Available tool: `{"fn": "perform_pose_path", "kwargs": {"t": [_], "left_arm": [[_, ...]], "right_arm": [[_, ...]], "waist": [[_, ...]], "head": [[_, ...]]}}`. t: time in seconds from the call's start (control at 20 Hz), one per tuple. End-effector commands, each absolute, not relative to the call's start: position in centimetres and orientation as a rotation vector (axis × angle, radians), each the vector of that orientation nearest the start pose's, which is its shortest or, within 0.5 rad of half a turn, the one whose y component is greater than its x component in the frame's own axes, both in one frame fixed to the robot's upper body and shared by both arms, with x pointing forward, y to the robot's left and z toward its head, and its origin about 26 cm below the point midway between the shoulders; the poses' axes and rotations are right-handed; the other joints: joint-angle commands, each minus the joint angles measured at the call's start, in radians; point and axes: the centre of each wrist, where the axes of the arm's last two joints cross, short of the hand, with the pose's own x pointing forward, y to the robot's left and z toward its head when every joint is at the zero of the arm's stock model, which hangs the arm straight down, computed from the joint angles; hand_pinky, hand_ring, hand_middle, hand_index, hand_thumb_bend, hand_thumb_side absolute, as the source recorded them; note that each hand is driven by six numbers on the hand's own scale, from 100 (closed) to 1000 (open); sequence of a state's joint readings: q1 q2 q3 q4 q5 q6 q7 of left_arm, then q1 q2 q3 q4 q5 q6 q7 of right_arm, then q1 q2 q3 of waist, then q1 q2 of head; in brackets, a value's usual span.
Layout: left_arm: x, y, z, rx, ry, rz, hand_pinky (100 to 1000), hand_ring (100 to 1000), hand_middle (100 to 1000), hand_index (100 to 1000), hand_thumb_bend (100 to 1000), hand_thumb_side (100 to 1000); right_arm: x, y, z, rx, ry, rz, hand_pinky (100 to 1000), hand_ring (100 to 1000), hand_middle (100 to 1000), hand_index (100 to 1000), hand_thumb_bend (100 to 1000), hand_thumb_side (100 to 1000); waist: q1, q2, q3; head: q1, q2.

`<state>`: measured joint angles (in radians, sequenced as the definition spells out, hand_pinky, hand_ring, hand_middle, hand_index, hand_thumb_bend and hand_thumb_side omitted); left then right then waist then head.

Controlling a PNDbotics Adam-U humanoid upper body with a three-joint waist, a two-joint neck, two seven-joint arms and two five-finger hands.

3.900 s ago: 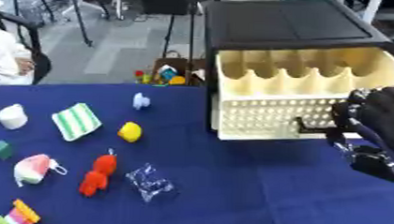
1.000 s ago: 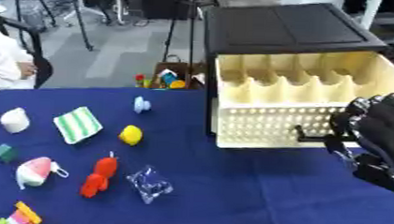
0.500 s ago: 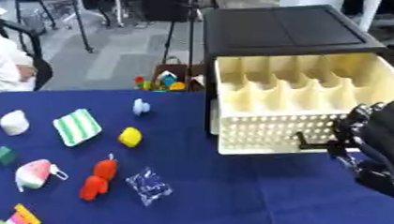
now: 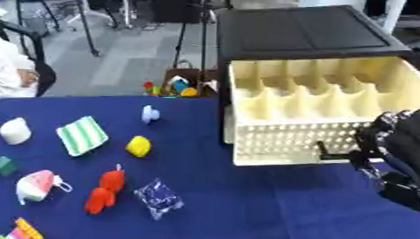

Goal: Pick up objects from table and place into drawer.

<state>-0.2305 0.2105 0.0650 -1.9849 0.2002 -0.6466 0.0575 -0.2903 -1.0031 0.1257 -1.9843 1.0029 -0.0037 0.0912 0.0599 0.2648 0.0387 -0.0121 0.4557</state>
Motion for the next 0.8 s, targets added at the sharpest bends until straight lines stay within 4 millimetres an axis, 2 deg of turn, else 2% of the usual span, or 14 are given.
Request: {"fn": "perform_pose_path", "kwargs": {"t": [0.05, 0.8], "left_arm": [[29.34, 26.92, 17.93, 0.113, 3.406, 0.023, 612, 794, 741, 891, 102, 914], [29.33, 27.07, 17.97, 0.106, 3.406, 0.019, 613, 795, 741, 892, 103, 912]], "right_arm": [[28.49, -32.36, 26.92, -1.724, -1.576, 1.675, 100, 100, 100, 352, 117, 147], [28.37, -32.61, 26.59, -1.723, -1.607, 1.715, 100, 100, 100, 353, 114, 140]], "waist": [[-0.004, -0.015, 0.000], [-0.007, -0.022, -0.001]], "head": [[0.003, -0.009], [0.007, -0.008]]}}
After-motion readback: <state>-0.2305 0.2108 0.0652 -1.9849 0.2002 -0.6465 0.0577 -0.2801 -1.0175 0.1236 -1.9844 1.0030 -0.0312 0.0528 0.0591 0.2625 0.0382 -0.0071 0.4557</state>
